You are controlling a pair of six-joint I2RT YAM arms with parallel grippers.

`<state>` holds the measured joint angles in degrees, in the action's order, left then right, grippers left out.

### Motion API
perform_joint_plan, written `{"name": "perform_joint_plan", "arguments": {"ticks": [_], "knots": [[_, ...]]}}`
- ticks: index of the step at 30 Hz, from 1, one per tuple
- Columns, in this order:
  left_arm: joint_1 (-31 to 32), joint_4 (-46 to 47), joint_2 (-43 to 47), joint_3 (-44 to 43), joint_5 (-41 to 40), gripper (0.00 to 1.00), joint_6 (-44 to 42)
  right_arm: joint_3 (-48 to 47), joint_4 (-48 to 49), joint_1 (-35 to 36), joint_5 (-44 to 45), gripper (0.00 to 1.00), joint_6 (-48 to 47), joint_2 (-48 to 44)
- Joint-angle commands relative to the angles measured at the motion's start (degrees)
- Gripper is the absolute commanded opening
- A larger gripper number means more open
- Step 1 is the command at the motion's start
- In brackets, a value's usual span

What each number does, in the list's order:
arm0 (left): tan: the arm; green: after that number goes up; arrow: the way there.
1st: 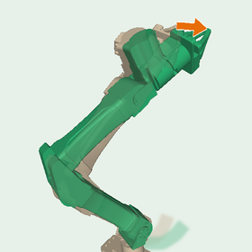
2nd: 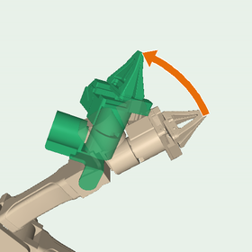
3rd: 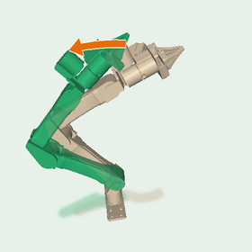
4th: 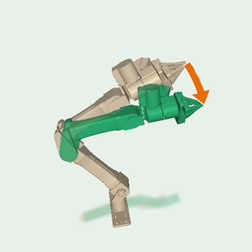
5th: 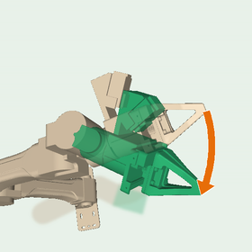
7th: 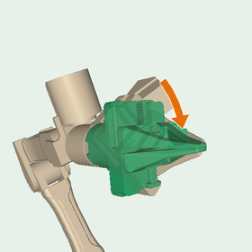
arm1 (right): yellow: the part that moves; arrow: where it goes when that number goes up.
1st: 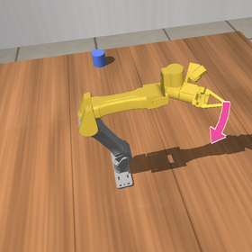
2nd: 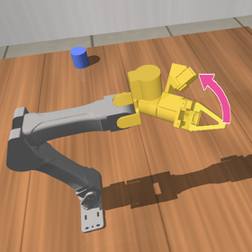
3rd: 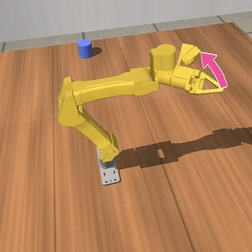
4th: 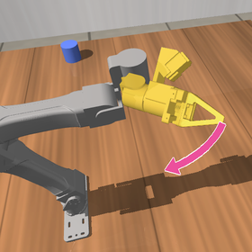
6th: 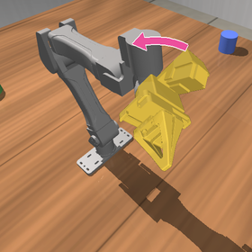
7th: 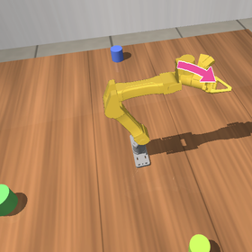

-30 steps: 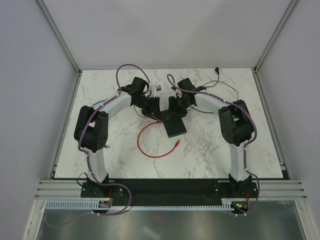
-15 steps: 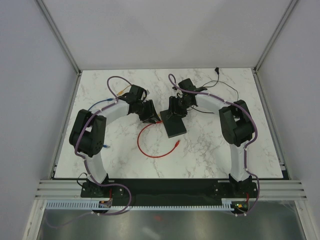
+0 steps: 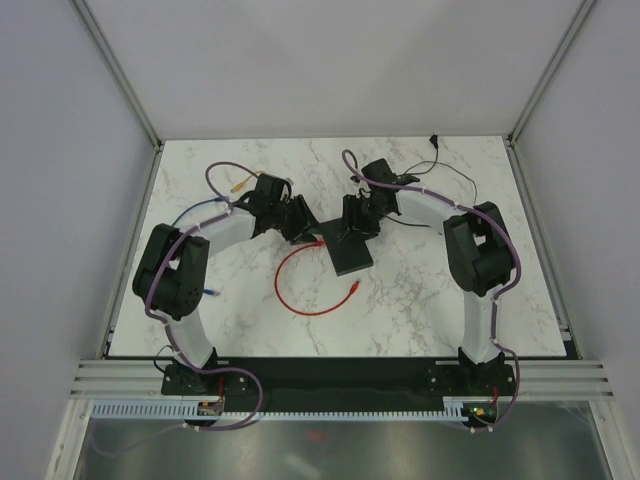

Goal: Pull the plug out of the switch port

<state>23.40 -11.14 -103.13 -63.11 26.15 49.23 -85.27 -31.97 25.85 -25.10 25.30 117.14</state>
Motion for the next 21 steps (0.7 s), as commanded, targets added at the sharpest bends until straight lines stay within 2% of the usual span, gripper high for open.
{"name": "perform_joint_plan", "arguments": {"ticks": [1, 2, 3, 4, 10, 14, 21], "knots": [[0.2, 3.2, 0.5, -3.9, 1.4, 0.48, -0.3, 1.0, -2.0, -1.5, 1.7, 0.54, -0.8, -2.9], [0.2, 3.2, 0.3, -3.1, 1.4, 0.48, -0.3, 1.0, -2.0, -2.1, 1.7, 0.54, -0.9, -3.0], [0.2, 1.7, 0.4, -2.4, 6.1, 0.53, -3.8, 1.1, -2.0, -2.5, 1.8, 0.54, -0.8, -3.1], [0.2, 3.6, 0.6, -1.8, 6.0, 0.53, 2.6, 1.1, -2.0, -3.1, 2.2, 0.54, -0.5, -3.3], [0.2, 8.5, 5.1, 4.6, -0.7, 0.51, 13.4, 0.6, -2.0, -3.9, 4.2, 0.55, -0.5, -3.5], [0.3, 9.6, 4.3, 6.1, -1.0, 0.52, 17.0, 0.7, -2.0, -4.0, 5.5, 0.58, -1.4, -3.1], [0.7, 9.8, 5.9, 10.5, -4.8, 0.52, 22.5, 5.5, 0.1, -4.5, 1.4, 0.58, 0.2, -3.6]]}}
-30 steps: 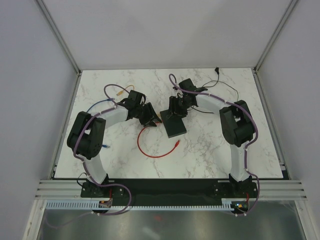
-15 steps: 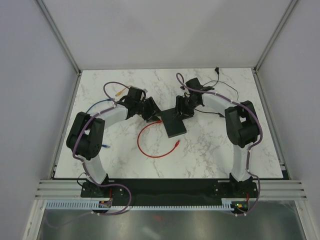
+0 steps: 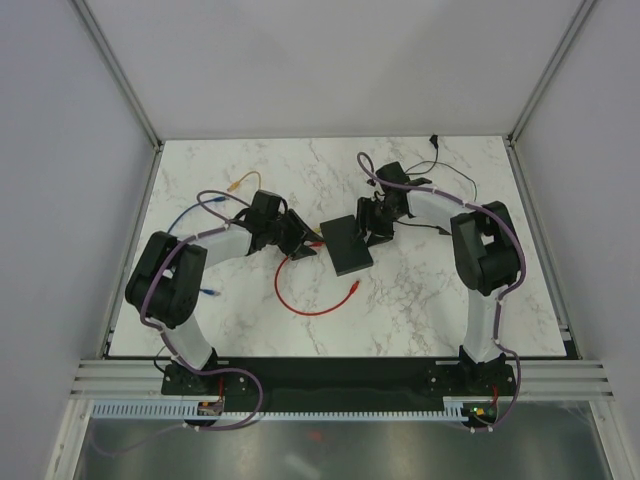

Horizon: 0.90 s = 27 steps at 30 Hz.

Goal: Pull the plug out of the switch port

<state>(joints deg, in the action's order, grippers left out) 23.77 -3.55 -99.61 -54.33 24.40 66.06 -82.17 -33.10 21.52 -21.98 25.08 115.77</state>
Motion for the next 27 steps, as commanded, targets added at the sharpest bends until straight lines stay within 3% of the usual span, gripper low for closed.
{"name": "perform_joint_plan", "arguments": {"ticks": [1, 9, 14, 20, 27], "knots": [[0.3, 2.4, 2.5, 2.0, -3.1, 0.52, 6.4, 3.4, 1.9, -0.2, -2.1, 0.58, 0.8, -2.6], [0.3, 3.3, 5.2, 5.8, -5.6, 0.52, 8.2, 12.3, 12.0, -0.2, -1.9, 0.51, 12.1, -6.0], [0.1, 0.7, 6.2, 6.3, -8.1, 0.52, 7.9, 18.4, 16.9, -0.2, 3.3, 0.46, 26.7, -9.1], [-1.0, 2.0, 5.0, 5.7, -9.5, 0.50, 10.4, 25.7, 29.8, 0.1, -1.0, 0.41, 40.9, -9.2], [-2.9, 9.7, 3.7, 9.3, -9.6, 0.46, 15.8, 25.7, 32.6, 1.5, -7.7, 0.40, 41.3, -9.8]]}}
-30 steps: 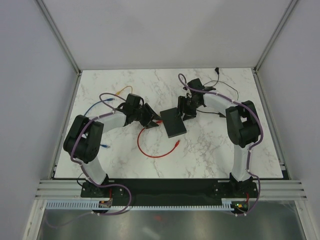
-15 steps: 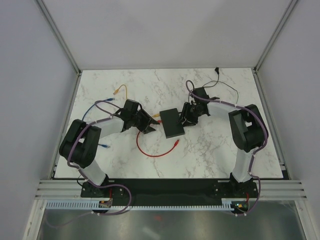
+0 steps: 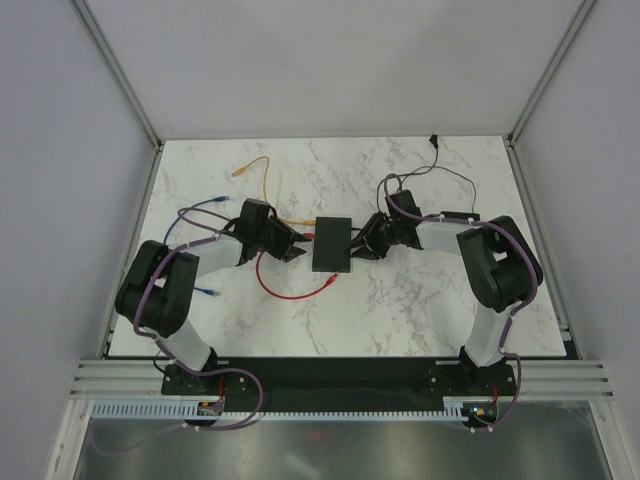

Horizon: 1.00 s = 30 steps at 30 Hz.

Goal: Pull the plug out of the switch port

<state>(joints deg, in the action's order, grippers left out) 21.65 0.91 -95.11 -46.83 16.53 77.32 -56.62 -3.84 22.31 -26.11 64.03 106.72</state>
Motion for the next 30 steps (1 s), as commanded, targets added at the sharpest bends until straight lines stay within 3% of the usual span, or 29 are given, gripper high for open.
{"name": "perform_joint_plan", "arguments": {"ticks": [1, 7, 10, 21, 30], "knots": [[-0.8, 6.6, -1.0, 1.8, -1.8, 0.45, 4.7, -0.4, 3.3, 0.7, -2.9, 0.41, 0.7, -2.1], [-1.1, 11.7, -3.7, 1.6, -2.0, 0.43, 4.8, -15.0, -15.3, 0.9, 2.8, 0.44, -25.4, -0.6], [-1.1, 15.3, -5.3, 2.1, -2.6, 0.45, 5.2, -20.6, -21.6, 1.2, 3.3, 0.44, -31.3, 2.7], [-1.1, 27.4, -10.2, 5.1, -4.2, 0.44, 5.9, -25.4, -22.6, 3.4, 4.0, 0.44, -34.5, 8.9], [-1.0, 29.3, -12.1, 5.2, -5.1, 0.43, 6.1, -26.9, -23.6, 3.9, 4.7, 0.44, -34.5, 11.7]]}}
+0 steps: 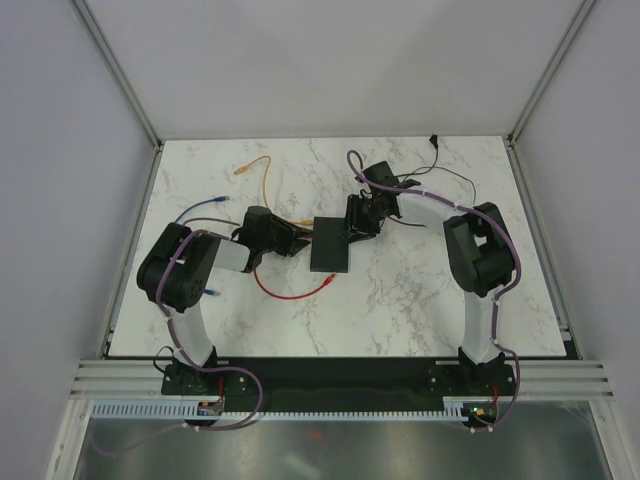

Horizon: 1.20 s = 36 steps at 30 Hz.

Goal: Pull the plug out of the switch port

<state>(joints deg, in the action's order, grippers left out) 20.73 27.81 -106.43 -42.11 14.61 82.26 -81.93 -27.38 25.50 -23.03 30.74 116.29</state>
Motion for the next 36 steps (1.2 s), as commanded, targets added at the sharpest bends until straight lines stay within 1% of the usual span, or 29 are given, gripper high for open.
{"name": "perform_joint_plan", "arguments": {"ticks": [1, 5, 8, 10, 17, 24, 29, 32, 35, 36], "knots": [[-0.1, 2.2, -0.6, 0.7, -3.7, 0.43, 1.2, -1.7, -0.1, 0.7, 1.6, 0.44, -1.3, 2.1], [-0.1, 3.3, -0.6, 1.9, -4.3, 0.41, 1.9, -1.7, -0.4, 0.9, 1.7, 0.44, -1.1, 2.0], [-0.1, 6.5, -1.8, 2.6, -3.5, 0.41, 2.6, -1.6, -0.6, 1.0, 1.9, 0.44, -1.4, 2.1], [-0.1, 5.9, -2.6, 1.8, -2.7, 0.41, 2.6, -1.6, -0.7, 0.8, 1.8, 0.44, -1.4, 2.1], [0.3, 4.1, -2.8, 1.3, -3.6, 0.39, 2.3, -1.7, -0.8, 0.9, 1.8, 0.44, -1.7, 2.2], [0.4, 4.2, -3.5, 2.5, -3.4, 0.35, 3.2, -1.9, -0.7, 0.9, 1.6, 0.44, -1.4, 2.3], [0.6, 6.7, -5.1, 3.0, -2.9, 0.32, 4.3, -1.8, -0.8, 0.9, 1.5, 0.44, -1.6, 2.3], [0.6, 5.1, -5.6, 1.8, -2.5, 0.32, 3.0, -1.8, -1.0, 0.9, 1.5, 0.44, -1.6, 2.1], [0.7, 5.1, -5.5, 2.0, -3.0, 0.28, 2.7, -2.1, -1.1, 0.9, 1.6, 0.44, -1.8, 2.1], [0.6, 5.1, -5.5, 2.2, -3.0, 0.24, 2.5, -2.2, -1.4, 1.0, 1.7, 0.44, -1.8, 2.1]]}}
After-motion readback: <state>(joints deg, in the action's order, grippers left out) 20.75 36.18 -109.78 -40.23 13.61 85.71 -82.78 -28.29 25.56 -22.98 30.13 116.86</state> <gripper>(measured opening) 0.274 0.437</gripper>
